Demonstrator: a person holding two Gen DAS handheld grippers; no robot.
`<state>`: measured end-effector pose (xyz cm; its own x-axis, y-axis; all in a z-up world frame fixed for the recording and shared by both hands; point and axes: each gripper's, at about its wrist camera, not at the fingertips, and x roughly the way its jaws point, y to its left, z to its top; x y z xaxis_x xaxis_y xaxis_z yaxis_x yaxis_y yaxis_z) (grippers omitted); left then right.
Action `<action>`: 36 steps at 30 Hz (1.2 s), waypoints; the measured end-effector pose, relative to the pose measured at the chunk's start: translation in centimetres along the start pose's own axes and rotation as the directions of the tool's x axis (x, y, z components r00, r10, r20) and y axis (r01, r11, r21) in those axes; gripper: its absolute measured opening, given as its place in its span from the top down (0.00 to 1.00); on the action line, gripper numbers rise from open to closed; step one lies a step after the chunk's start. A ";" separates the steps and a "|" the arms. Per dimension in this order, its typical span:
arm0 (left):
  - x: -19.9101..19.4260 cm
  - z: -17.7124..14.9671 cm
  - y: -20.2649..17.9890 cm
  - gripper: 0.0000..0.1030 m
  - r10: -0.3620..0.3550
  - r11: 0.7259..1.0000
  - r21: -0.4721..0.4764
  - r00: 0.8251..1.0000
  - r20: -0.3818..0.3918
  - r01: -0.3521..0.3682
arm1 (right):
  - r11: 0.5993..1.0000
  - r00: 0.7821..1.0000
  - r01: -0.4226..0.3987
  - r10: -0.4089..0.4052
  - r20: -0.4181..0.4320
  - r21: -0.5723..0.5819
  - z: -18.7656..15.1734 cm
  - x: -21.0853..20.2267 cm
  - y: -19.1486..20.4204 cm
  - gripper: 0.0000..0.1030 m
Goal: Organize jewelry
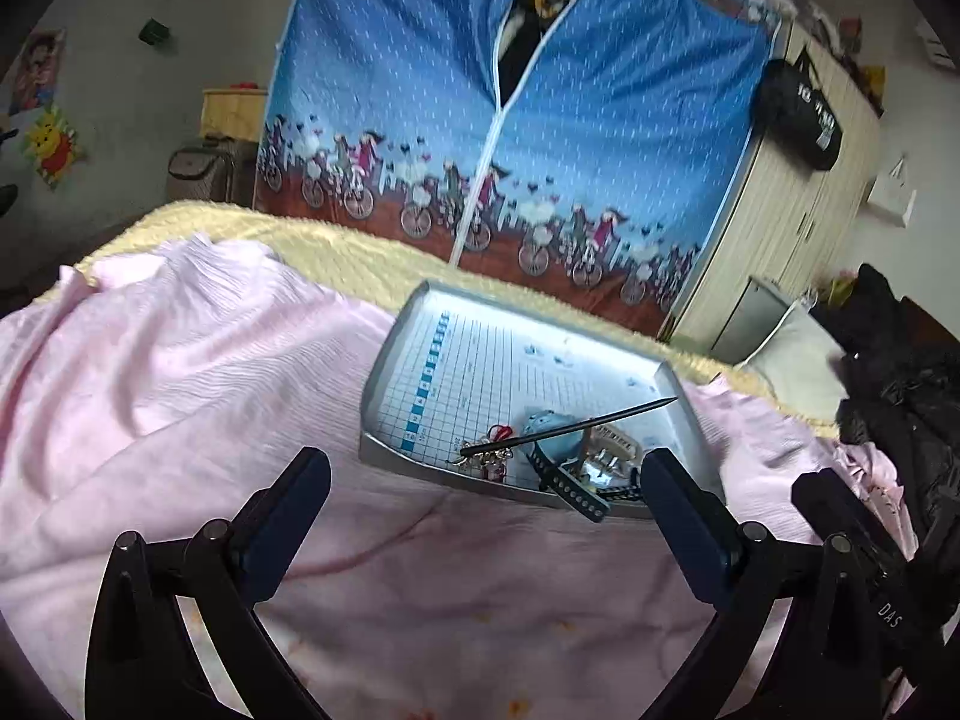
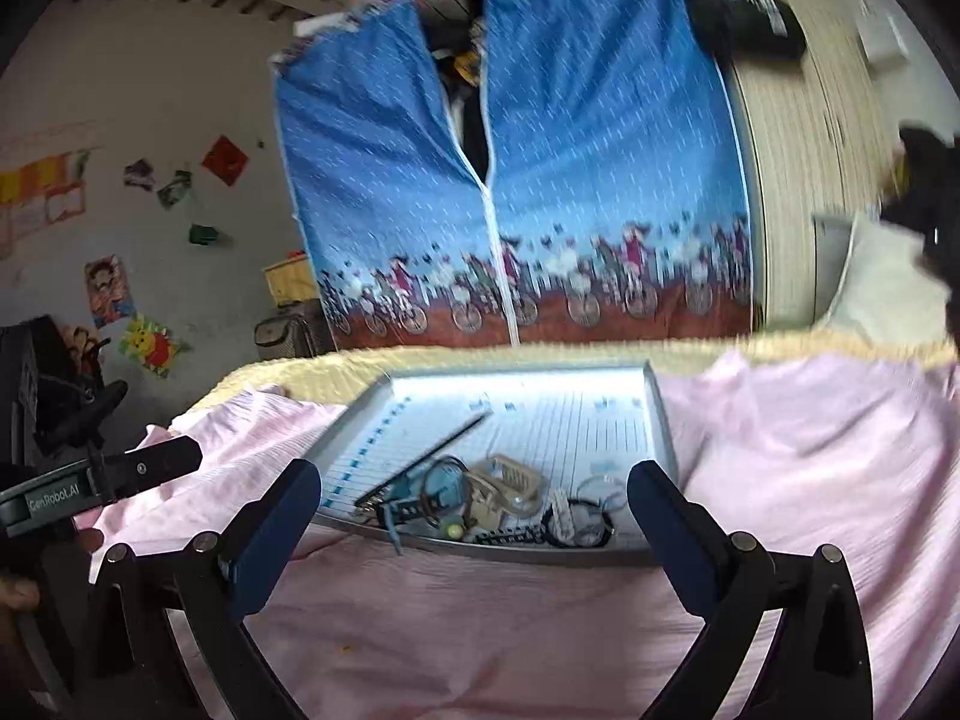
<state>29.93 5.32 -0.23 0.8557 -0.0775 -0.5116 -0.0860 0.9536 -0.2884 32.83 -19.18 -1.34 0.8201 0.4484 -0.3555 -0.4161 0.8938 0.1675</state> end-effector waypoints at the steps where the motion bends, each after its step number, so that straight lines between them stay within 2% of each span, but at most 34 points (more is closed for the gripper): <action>1: -1.0 -0.2 -0.1 0.02 0.005 1.000 0.005 1.000 0.014 -0.005 | 1.000 1.000 0.002 -0.002 0.017 -0.010 0.0 -0.8 0.3 0.00; 7: -6.7 -1.2 0.1 0.02 0.009 1.000 0.027 0.996 0.089 -0.011 | 1.000 0.995 0.010 -0.008 0.098 -0.018 -0.7 -6.0 2.8 0.00; 12: -10.1 -2.9 0.6 0.02 -0.036 0.999 0.003 0.996 0.080 0.036 | 1.000 0.992 0.024 -0.026 0.122 0.015 -3.0 -10.2 4.4 0.00; 18: -13.9 -5.1 0.0 0.02 -0.025 0.994 0.112 0.994 0.109 0.013 | 0.998 0.982 0.053 -0.056 0.178 0.023 -4.8 -14.3 6.4 0.00; 20: -14.8 -5.8 -0.2 0.02 -0.033 0.989 0.147 0.994 0.108 0.017 | 0.998 0.981 0.063 -0.064 0.185 0.012 -5.4 -14.9 7.0 0.00; 22: -16.1 -6.7 0.2 0.02 -0.035 0.989 0.150 0.989 0.143 0.013 | 0.997 0.981 0.073 -0.070 0.181 -0.007 -6.1 -15.4 7.8 0.00; 28: -17.3 -8.0 2.0 0.02 0.005 0.995 0.097 0.987 0.163 -0.021 | 0.996 0.980 0.086 -0.082 0.184 -0.015 -6.7 -15.9 8.7 0.00; 34: -18.1 -9.6 2.2 0.02 0.056 0.985 0.150 0.979 0.198 -0.087 | 0.994 0.980 0.109 -0.107 0.170 -0.006 -7.6 -16.5 9.4 0.00; 36: -18.1 -10.3 2.6 0.02 0.058 0.985 0.148 0.979 0.195 -0.088 | 0.994 0.982 0.113 -0.111 0.152 -0.003 -8.0 -16.5 9.6 0.00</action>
<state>8.96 6.25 -0.04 0.9323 0.0362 -0.3599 -0.0845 0.9892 -0.1195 12.18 -18.08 -1.21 0.9113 0.3426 -0.2283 -0.3219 0.9386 0.1237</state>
